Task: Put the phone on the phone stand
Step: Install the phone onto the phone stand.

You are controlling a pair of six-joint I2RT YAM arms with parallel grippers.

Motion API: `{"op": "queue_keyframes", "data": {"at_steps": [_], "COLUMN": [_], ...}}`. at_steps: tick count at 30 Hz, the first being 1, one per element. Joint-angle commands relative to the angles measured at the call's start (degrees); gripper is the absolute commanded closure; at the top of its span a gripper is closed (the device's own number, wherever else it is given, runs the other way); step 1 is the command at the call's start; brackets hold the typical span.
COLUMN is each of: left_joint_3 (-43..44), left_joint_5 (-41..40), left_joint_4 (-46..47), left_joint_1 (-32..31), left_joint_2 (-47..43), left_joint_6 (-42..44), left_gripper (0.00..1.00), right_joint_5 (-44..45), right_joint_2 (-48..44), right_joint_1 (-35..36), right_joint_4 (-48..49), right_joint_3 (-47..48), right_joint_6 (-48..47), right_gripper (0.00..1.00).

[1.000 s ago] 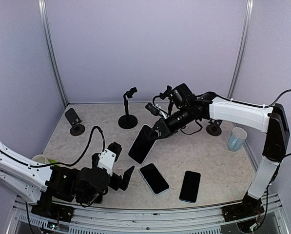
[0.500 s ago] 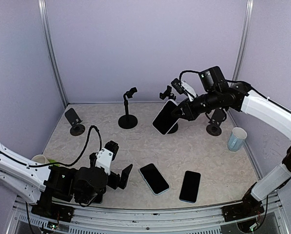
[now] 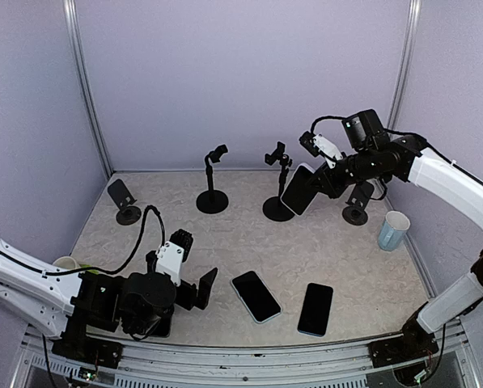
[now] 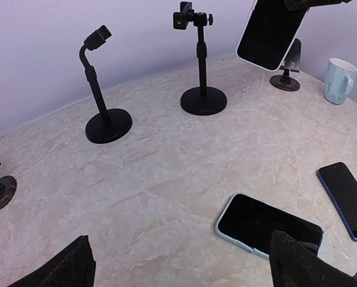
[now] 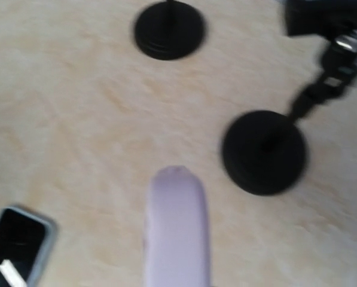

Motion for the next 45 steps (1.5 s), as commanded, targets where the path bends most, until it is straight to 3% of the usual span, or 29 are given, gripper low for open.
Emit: {"op": "queue_keyframes", "data": {"at_steps": [1,11,18,22,34,45], "left_joint_3": [-0.3,0.4,0.5,0.6,0.9,6.6], "left_joint_5": [-0.4,2.1,3.0,3.2,4.9,13.1], "left_joint_4": [-1.1,0.7,1.0,1.4,2.5,0.4], "left_joint_1": [2.1,7.7,9.0,9.3,10.0,15.4], "left_joint_2": [-1.8,-4.3,-4.5,-4.1,-2.9,-1.9], "left_joint_6": [-1.6,2.7,4.1,4.3,6.3,10.9], "left_gripper": [0.01,0.01,0.01,0.01,0.01,0.01], "right_joint_5": [5.2,0.4,-3.1,-8.4,-11.2,-8.1], "right_joint_2": [-3.6,-10.0,-10.9,-8.8,1.5,15.4], "right_joint_1": [-2.4,-3.0,-5.5,-8.7,-18.7,-26.1], "right_joint_4": [2.2,10.9,10.1,7.5,1.6,-9.1], "right_joint_3": [1.0,-5.9,-5.3,-3.3,3.6,18.1], "right_joint_6": [-1.4,1.5,2.5,2.0,2.6,-3.4], "right_gripper": [1.00,1.00,1.00,1.00,1.00,1.00]}}
